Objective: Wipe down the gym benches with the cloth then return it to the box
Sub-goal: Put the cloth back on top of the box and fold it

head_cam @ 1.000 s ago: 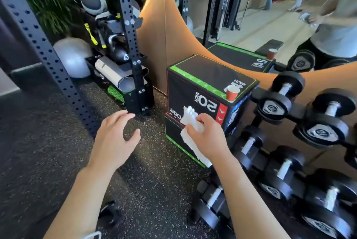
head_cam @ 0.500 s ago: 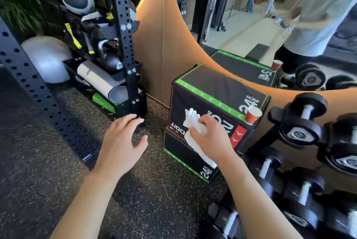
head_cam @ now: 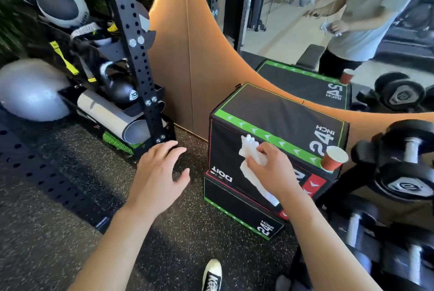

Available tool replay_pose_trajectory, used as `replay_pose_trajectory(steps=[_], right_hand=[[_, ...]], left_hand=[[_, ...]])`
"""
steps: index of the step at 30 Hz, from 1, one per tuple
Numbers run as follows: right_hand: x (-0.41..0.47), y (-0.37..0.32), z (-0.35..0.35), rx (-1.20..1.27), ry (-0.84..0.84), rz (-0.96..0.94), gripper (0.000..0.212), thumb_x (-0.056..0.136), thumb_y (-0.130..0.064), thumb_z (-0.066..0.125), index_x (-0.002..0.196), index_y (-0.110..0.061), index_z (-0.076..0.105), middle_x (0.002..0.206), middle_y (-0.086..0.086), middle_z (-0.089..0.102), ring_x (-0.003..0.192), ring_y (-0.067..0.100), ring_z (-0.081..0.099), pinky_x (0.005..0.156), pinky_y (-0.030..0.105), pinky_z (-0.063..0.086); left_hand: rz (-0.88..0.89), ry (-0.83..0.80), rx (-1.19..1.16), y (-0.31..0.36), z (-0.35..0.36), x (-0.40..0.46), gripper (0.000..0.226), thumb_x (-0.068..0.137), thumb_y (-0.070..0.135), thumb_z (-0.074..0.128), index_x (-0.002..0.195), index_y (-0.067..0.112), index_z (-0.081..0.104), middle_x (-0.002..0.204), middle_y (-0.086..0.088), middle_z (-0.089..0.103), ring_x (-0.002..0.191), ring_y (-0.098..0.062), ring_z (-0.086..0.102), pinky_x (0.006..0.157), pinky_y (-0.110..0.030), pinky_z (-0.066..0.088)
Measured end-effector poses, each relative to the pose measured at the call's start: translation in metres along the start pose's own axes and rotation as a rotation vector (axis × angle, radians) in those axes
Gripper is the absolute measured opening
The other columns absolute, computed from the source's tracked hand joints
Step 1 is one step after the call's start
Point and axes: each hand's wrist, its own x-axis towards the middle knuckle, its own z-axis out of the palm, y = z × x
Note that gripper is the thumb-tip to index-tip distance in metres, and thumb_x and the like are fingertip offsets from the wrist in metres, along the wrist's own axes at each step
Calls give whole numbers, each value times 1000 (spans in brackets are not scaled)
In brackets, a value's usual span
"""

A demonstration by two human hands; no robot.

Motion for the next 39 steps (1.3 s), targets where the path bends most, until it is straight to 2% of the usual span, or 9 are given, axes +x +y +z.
replay_pose_trajectory(steps=[7,12,15,19,25,28,31,34,39], right_hand=[[110,18,31,-19,25,87,21,90,-43,67,96,-26,57,89,-12,60,79,14,57,65,33,39],[155,14,39,-20,39,116,21,88,-47,64,91,-29,54,91,-13,58,76,7,56,63,30,45],[189,24,42,-68,76,153,22,89,-49,62,92,-30,51,94,-14,58,77,12,56,67,35,46],[225,46,49,-168,91,227,22,92,-48,62,100,-29,54,99,-16,54,81,17,54,72,33,43],[280,66,79,-245,64,377,18,88,-47,59,95,-33,49,97,-12,55,84,18,53,73,33,42],[306,70,95,-326,54,377,21,89,-43,59,100,-25,57,98,-10,57,90,21,59,72,34,45],[320,77,104,-401,47,383,21,89,-42,58,99,-24,58,96,-10,56,91,21,59,68,33,40],[322,85,109,-441,66,379,23,89,-42,64,99,-22,59,96,-8,57,93,22,59,65,34,45],[324,111,117,-492,62,249,26,88,-37,74,99,-15,63,93,1,58,86,31,60,61,42,52]], left_hand=[[87,-33,32,-24,27,120,50,96,42,62,142,23,59,150,4,51,140,-21,45,114,-45,41],[104,-67,-24,-34,38,171,50,96,42,64,141,23,60,150,5,50,141,-19,44,117,-46,41],[165,-80,-58,-34,58,219,49,95,42,63,140,24,61,150,7,51,140,-17,44,118,-44,40],[276,-123,-119,-27,90,279,47,94,41,64,138,24,62,148,7,53,139,-17,45,116,-41,39],[373,-209,-213,-52,129,355,45,91,35,70,134,22,65,145,5,55,137,-19,49,114,-43,43],[410,-249,-252,-66,150,396,45,91,31,73,133,19,66,143,3,57,135,-22,51,113,-46,44],[496,-316,-259,-70,172,426,45,93,33,70,136,20,65,145,4,55,137,-20,48,115,-45,41],[562,-382,-276,-67,194,443,45,93,33,71,135,20,66,145,3,56,137,-21,49,114,-45,42],[621,-437,-326,-55,230,455,43,90,30,75,131,20,68,138,4,60,131,-21,54,112,-42,45]])
